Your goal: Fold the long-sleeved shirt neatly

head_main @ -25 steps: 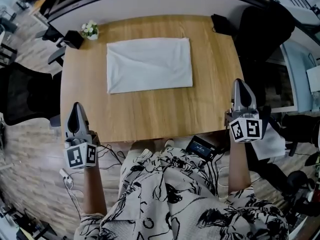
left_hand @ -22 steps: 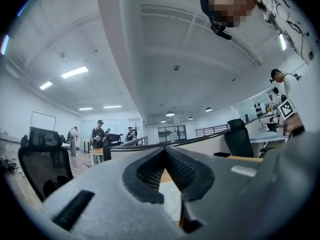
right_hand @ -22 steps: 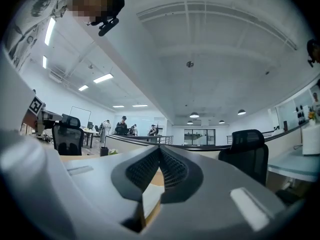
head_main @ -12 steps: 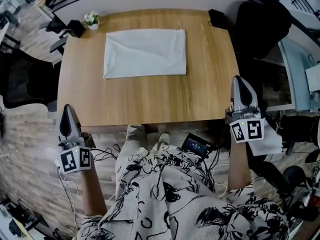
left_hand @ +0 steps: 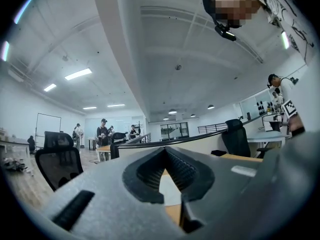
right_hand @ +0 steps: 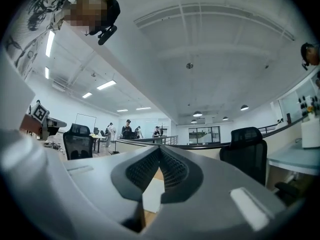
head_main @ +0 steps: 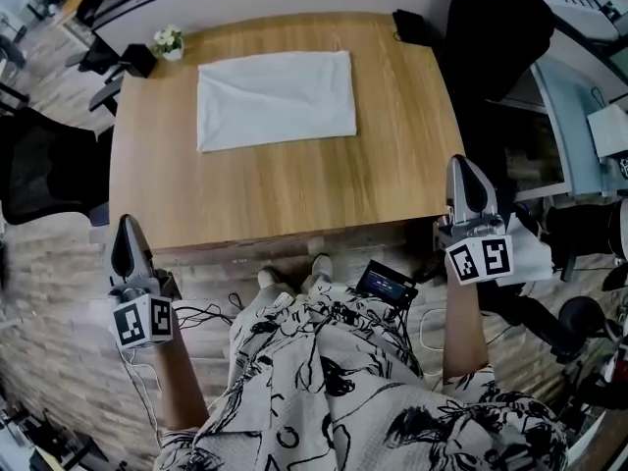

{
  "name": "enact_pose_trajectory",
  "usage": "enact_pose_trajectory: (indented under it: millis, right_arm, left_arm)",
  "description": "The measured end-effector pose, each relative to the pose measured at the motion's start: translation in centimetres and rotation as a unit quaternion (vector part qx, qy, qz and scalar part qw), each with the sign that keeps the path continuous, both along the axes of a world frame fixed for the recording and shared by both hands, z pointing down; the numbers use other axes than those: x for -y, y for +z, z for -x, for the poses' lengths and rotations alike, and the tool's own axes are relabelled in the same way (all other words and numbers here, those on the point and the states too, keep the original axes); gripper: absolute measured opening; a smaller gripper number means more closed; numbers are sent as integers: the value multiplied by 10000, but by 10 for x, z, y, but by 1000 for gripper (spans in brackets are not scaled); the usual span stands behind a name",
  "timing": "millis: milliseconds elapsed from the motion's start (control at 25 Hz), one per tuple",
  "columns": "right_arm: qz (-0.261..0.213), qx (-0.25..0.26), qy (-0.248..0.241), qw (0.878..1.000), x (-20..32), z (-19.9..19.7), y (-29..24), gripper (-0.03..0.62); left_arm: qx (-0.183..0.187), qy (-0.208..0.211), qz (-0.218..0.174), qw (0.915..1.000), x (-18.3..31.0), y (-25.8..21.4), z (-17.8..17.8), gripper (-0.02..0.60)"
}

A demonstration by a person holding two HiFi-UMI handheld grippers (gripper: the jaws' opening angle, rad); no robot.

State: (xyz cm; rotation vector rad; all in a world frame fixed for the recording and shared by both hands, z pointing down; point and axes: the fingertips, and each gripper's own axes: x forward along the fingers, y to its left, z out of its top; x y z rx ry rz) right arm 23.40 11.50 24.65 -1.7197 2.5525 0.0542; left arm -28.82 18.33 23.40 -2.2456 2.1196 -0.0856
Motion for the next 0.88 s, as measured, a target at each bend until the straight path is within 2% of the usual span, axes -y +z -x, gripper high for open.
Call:
enact_pose_trajectory:
  millis: [160, 360, 480, 880]
  right_arm:
    - [-38, 136, 245, 9996, -10, 4, -14, 6]
    - [-88, -4, 437, 9990, -24, 17, -27, 6]
    - [-108, 7, 565, 9983, -32, 21, -30, 6]
    - [18, 26, 665, 9978, -47, 40, -12, 6]
  left_arm:
    - [-170, 40, -18, 9998, -8, -3, 21, 5]
    - [-366, 104, -72, 9993, -22, -8, 52, 5]
    - [-358, 81, -52, 9993, -29, -6, 68, 5]
    - [-473, -128, -119, 9987, -50, 6, 92, 5]
